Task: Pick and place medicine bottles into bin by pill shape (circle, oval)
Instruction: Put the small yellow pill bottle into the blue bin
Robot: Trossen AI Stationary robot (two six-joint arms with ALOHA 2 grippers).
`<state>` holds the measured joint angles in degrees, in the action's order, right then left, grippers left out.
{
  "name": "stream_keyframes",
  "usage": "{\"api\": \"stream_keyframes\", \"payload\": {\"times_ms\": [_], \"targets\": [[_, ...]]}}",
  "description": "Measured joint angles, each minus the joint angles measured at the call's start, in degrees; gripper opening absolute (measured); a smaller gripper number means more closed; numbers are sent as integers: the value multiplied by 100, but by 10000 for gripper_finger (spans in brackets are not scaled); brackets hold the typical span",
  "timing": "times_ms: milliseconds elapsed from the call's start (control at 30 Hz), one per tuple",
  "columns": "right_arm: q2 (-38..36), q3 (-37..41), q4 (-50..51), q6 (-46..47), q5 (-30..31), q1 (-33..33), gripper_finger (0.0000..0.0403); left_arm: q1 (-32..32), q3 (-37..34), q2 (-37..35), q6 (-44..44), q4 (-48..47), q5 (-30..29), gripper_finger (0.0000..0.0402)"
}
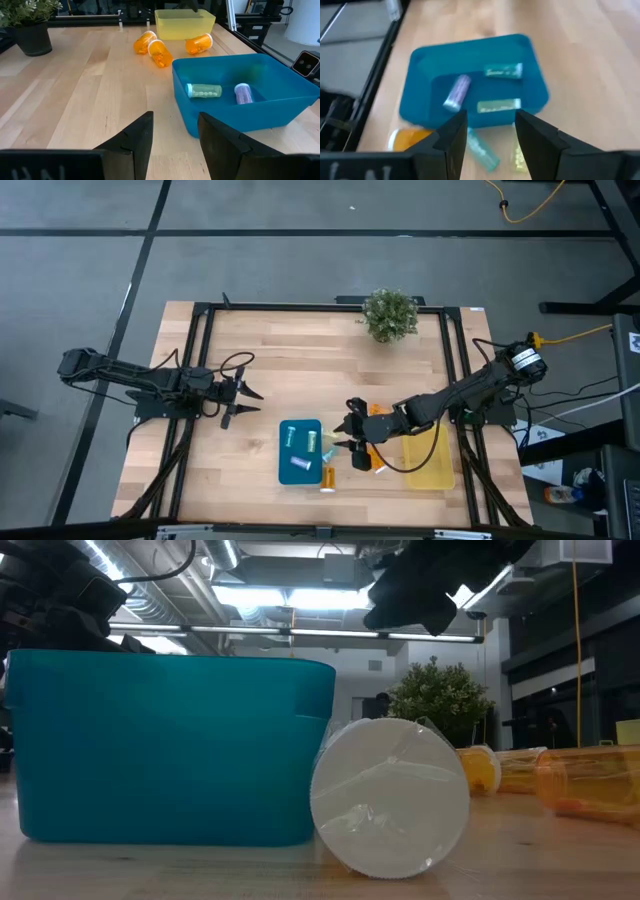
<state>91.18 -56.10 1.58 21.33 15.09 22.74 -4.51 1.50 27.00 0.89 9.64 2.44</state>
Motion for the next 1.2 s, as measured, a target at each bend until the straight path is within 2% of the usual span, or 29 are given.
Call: {"api": "stream_keyframes", "payload": {"times_ms": [100,233,433,733,1200], "targets": [[1,0,24,136,253,-24,188,0,0,0,0,-1,0,147],[0,0,37,231,260,-50,230,-1,0,-1,0,1,0,147],[2,0,56,-236,397,-72,280,0,0,-1,0,1,1,147],[99,9,82,341,480,-91,278,-1,0,0,0,1,0,147],[1163,24,219,227,379,-204,277,0,0,0,2,-9,2,147]]}}
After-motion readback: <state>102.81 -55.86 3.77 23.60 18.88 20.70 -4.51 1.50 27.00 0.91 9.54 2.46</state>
